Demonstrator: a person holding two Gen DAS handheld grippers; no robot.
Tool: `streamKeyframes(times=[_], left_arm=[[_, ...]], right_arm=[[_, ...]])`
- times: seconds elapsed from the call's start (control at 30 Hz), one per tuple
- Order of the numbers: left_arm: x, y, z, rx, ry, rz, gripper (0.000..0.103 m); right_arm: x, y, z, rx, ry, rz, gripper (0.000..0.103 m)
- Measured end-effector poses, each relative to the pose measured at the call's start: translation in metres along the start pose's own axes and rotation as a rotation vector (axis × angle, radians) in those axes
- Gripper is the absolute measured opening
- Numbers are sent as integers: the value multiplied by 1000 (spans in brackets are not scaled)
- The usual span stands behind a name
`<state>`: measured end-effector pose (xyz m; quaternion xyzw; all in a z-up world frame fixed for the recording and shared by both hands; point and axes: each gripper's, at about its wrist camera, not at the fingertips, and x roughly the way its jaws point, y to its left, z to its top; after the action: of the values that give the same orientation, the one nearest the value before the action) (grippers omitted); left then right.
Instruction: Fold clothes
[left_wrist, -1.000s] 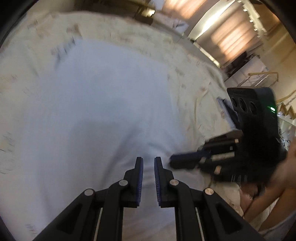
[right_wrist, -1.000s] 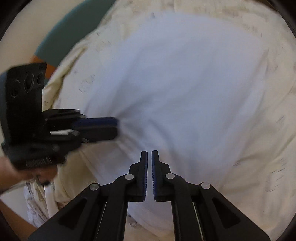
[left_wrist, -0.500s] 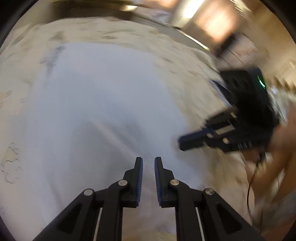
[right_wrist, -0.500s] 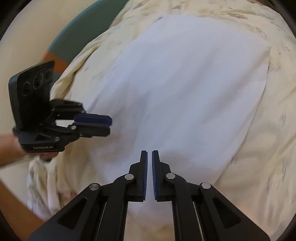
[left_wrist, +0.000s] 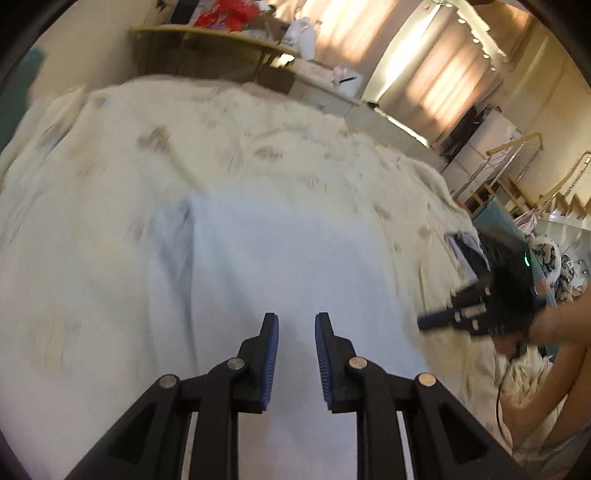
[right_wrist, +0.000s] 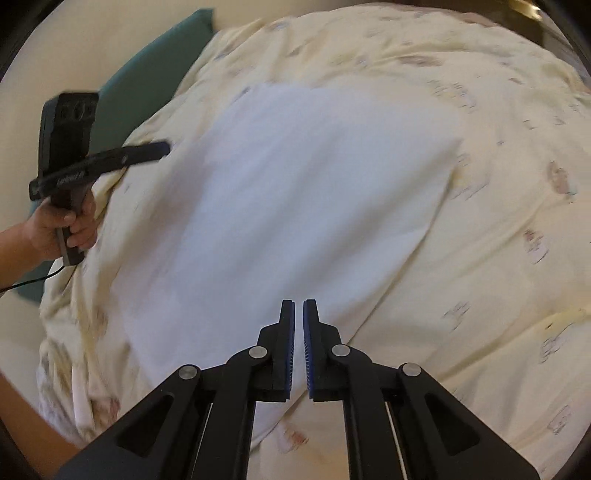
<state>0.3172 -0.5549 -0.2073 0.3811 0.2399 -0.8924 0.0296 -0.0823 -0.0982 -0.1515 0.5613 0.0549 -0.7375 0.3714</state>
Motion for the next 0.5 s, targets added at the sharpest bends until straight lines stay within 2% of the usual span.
streamKeyframes(times=[0.13,0.17,0.2,0.27,0.33,0.4,0.5], left_arm=[[45,39,7,-4,51,99,19],[47,54,7,-31,49,126,3],[48,69,8,-59,44,151,2],[32,88,8,-109,-28,172,3],[16,91,10,-109,-76,219,2],[7,92,11,-83,-76,263,2],[-4,84,17,-34,-72,189,3]], right_arm=[[-8,2,2,42,-29,7,7],[-12,2,1,54,-40,14,7],[-14,3,1,62,-47,18,7],[-15,7,2,68,-53,25,7],[-18,6,-3,60,-58,34,7],[-18,-1,0,54,-58,36,7],[-17,-6,7,62,-70,41,7]])
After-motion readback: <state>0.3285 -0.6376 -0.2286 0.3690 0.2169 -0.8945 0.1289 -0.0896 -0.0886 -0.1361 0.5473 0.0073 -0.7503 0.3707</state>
